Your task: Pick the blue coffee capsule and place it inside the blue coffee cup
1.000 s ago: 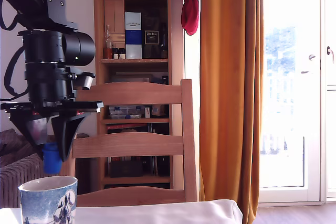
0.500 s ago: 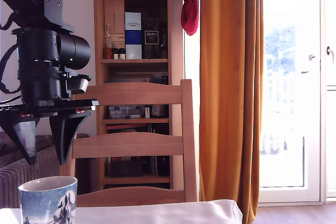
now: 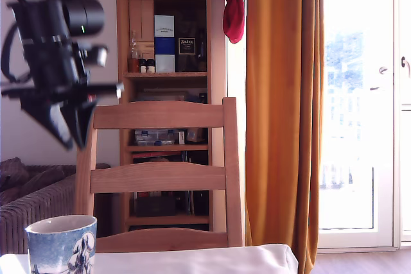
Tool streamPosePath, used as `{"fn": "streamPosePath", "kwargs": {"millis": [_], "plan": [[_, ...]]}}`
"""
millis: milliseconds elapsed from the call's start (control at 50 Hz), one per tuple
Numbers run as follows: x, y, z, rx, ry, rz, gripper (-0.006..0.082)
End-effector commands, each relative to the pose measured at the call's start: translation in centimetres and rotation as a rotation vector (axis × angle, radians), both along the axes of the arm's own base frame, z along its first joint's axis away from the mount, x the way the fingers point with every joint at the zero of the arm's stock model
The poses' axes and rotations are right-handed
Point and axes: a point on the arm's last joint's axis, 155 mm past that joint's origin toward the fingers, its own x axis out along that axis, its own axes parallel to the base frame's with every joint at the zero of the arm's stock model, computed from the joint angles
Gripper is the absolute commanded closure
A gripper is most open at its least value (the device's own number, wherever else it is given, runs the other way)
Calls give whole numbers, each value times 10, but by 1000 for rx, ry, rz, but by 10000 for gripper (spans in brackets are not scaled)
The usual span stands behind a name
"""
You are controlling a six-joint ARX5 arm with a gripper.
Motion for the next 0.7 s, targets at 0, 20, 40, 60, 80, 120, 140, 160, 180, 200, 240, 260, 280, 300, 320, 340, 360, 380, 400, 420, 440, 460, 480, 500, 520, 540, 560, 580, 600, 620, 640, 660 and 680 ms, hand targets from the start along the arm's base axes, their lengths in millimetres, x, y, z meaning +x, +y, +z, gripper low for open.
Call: {"fn": "streamPosePath", "kwargs": {"millis": [0,20,40,60,80,120,140,160,180,200,240,260,280,300,320,340,360,380,400,420,440,460,480,500,520,540,560,580,600,620,640,660,680], "plan": [[-7,8,-1,0,-29,-7,786],[-8,10,2,-6,-47,-4,786],[-8,12,5,-12,-66,0,786],[-9,14,7,-19,-85,3,786],[-10,15,9,-25,-102,2,786],[-12,18,14,-37,-134,5,786],[-13,20,16,-44,-151,8,786],[-15,21,18,-51,-166,8,786],[-15,23,20,-56,-182,6,786],[-17,25,22,-61,-199,11,786],[-19,31,26,-68,-227,23,786],[-20,33,28,-72,-244,29,786],[-21,35,30,-75,-258,34,786],[-23,38,32,-78,-270,38,786],[-24,40,33,-81,-285,43,786],[-25,42,35,-83,-298,48,786],[-27,45,37,-87,-313,53,786],[-28,47,38,-89,-324,58,786],[-30,49,39,-92,-337,62,786],[-31,51,40,-92,-347,67,786],[-33,53,41,-93,-359,70,786],[-34,57,42,-93,-371,79,786],[-35,59,43,-93,-381,82,786],[-36,62,45,-90,-393,87,786],[-37,64,46,-86,-404,92,786],[-37,68,49,-82,-418,99,786],[-38,70,51,-81,-431,101,786],[-38,71,53,-80,-443,101,786],[-38,73,55,-79,-453,102,786],[-39,74,57,-80,-464,105,786],[-39,75,59,-81,-473,108,786],[-40,77,61,-82,-482,111,786],[-41,78,63,-82,-488,114,786]]}}
